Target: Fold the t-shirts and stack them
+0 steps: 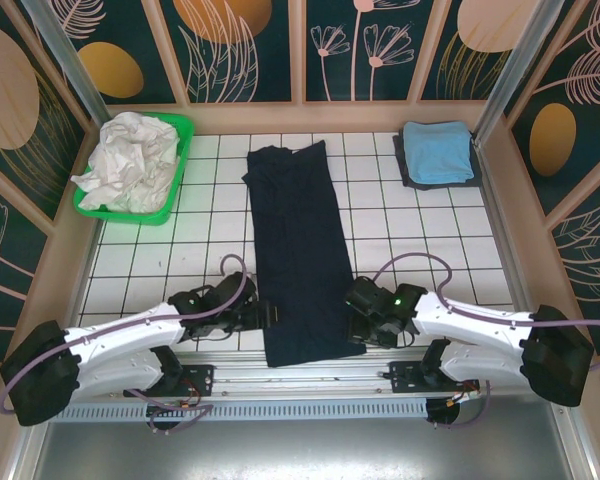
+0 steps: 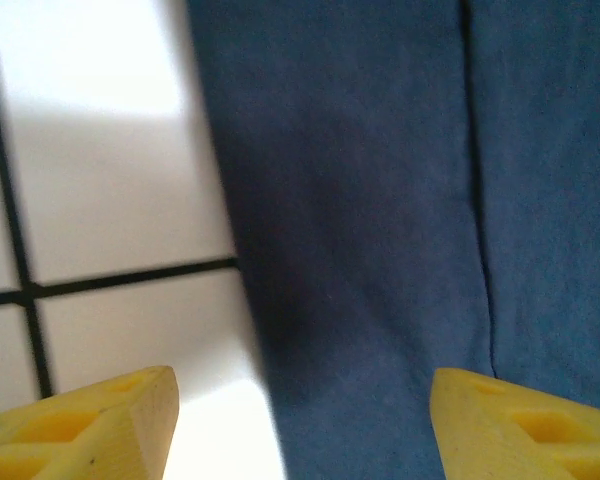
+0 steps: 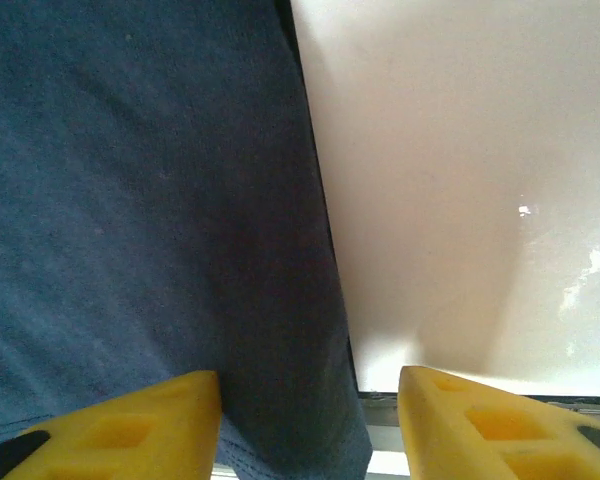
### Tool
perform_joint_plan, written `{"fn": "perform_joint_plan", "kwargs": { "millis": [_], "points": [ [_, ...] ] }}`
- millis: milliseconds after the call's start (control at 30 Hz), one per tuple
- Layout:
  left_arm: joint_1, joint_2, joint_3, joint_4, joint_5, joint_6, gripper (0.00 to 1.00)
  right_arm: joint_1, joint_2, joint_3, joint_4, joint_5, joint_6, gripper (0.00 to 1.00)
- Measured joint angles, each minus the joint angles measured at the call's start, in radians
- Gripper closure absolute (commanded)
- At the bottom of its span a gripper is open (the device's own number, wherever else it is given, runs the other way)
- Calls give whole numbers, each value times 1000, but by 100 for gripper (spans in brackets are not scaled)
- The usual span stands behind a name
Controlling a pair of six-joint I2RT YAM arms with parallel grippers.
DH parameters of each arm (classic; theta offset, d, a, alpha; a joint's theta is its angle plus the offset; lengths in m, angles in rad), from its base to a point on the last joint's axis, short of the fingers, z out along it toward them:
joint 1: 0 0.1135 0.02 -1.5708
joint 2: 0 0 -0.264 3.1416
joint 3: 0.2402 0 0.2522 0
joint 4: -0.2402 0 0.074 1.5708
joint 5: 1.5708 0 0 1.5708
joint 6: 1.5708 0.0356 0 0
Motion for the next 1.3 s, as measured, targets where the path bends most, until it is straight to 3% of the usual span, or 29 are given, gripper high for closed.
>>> {"fn": "perform_joint_plan", "kwargs": {
  "millis": [133, 333, 400, 700, 800, 867, 1100, 1300],
  "points": [
    [-101, 95, 13, 12, -10, -43, 36, 3, 4, 0, 1, -2, 0, 56],
    [-134, 117, 36, -17, -54, -73, 39, 17, 5, -10, 23, -27, 0, 62],
    [-146, 111, 34, -14, -57, -81, 42, 22, 9, -10, 24, -29, -3, 72],
    [-290, 111, 10, 29, 2, -162, 70, 23, 44, 74, -28, -9, -54, 90],
    [-309, 111, 10, 14, 34, -175, 84, 16, 43, 103, -32, 5, -72, 96],
    [-311, 100, 10, -7, 37, -180, 92, 10, 43, 115, -39, 11, -80, 99],
    [-303, -36, 85, -138, -60, -177, 100, -29, 43, 211, -65, 39, -133, 100],
    [-137, -49, 180, -176, -174, -99, 100, -165, 70, 313, -40, 63, -238, 100]
  ]
}}
